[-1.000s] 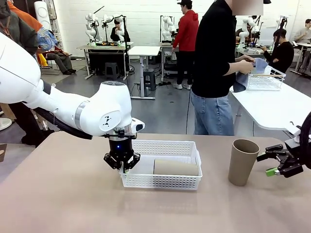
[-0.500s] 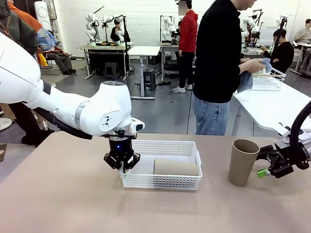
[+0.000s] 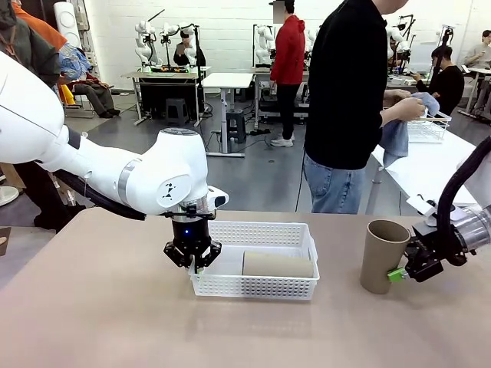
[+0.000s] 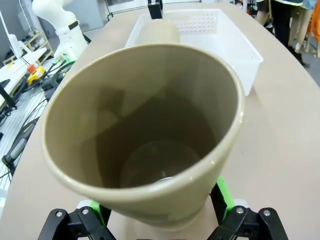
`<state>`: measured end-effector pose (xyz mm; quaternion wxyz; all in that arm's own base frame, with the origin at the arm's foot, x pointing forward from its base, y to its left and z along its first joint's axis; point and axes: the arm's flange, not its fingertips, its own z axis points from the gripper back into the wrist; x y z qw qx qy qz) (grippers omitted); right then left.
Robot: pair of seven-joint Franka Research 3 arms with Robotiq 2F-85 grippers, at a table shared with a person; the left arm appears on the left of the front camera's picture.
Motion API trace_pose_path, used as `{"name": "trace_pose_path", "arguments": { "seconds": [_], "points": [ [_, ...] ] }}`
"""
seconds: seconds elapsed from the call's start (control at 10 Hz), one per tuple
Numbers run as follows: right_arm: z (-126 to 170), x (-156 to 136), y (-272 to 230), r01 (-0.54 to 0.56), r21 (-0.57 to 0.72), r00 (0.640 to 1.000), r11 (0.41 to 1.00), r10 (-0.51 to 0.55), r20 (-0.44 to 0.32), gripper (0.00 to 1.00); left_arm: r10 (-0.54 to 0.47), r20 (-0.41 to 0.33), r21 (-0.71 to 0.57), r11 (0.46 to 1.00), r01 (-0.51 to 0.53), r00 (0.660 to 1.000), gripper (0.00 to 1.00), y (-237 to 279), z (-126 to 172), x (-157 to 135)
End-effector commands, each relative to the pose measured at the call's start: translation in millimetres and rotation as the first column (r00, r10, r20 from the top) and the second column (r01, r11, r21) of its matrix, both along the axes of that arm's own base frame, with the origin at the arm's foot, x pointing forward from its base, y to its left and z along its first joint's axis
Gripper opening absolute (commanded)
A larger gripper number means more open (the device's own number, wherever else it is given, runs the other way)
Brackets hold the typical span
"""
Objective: Clean and organize the cups into the basket.
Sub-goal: Pick up the Reusable plastic cup from the right side of the table and stack it inside the Organizing basket in the center of the table.
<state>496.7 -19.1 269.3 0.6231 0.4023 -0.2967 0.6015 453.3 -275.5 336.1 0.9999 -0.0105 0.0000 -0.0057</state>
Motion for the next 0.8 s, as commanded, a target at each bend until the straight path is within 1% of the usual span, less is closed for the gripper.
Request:
{"name": "trace_pose_path", "arguments": {
  "seconds": [0.0,0.2,0.3,0.4,0.5,0.6,0.7],
  "points": [
    [-4,4,12,0.019,0.011,0.999,1.000,-0.019,-0.031,1.00,-0.005,0.002,-0.005,1.000,0.005,1.000,0.00,3,-2,-2],
    [-5,0,24,-0.026,0.025,0.999,0.999,0.027,-0.046,1.00,-0.005,0.002,-0.005,1.000,0.005,1.000,0.00,3,-2,-2],
    [-6,-2,26,-0.091,0.035,0.995,0.995,0.092,-0.041,1.00,-0.005,0.002,-0.005,1.000,0.005,1.000,0.00,3,-2,-2],
    [-6,-3,26,-0.096,0.034,0.993,0.995,0.098,-0.060,0.41,-0.005,0.002,-0.005,1.000,0.005,1.000,0.00,3,-2,-2],
    [-6,-2,25,-0.096,0.037,0.994,0.995,0.098,-0.057,0.41,-0.005,0.002,-0.005,1.000,0.005,1.000,0.00,3,-2,-2],
    [-7,-2,25,-0.097,0.039,0.994,0.995,0.099,-0.055,0.00,-0.005,0.002,-0.005,1.000,0.005,1.000,0.00,3,-2,-2],
    [-7,-3,24,-0.100,0.040,0.993,0.994,0.102,-0.053,0.39,-0.005,0.002,-0.005,1.000,0.005,1.000,0.00,3,-2,-2]
  ]
}}
